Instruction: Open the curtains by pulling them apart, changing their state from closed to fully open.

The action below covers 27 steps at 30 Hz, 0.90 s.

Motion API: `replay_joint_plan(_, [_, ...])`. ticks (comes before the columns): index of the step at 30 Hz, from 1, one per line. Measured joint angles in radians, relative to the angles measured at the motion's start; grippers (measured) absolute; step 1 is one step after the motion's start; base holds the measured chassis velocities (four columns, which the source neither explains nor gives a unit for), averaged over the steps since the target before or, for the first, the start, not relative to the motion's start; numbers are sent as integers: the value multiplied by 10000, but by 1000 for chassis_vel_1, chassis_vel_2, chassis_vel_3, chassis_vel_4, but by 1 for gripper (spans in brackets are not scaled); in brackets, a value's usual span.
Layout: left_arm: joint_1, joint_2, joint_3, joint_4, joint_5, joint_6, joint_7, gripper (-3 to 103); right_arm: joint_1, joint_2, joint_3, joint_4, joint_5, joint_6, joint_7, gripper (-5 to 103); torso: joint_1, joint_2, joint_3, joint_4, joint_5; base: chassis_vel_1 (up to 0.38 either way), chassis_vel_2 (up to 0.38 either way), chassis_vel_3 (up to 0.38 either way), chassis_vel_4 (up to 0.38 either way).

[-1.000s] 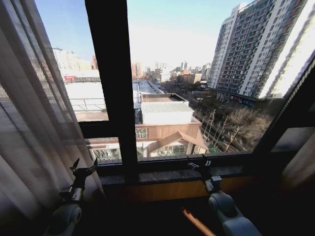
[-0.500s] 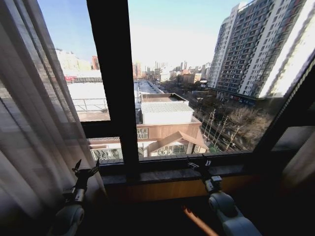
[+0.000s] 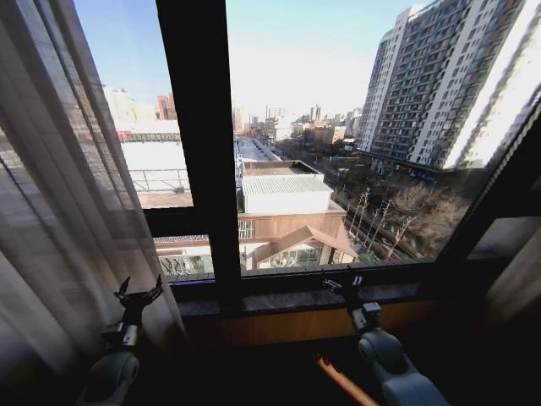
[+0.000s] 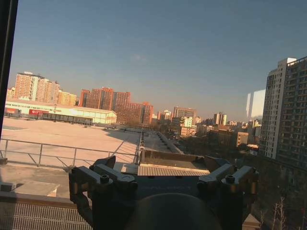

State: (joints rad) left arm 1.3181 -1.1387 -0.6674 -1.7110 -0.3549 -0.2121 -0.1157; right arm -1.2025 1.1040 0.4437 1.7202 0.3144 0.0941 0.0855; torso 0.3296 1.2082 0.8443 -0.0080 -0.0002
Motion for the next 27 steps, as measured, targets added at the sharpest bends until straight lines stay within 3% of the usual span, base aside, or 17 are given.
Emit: replay_joint_plan(27, [-353, 166, 370, 555, 59, -79, 36, 100, 0, 0, 0, 0, 0, 0, 0, 100, 0, 0, 0, 0, 4, 21, 16, -17, -19])
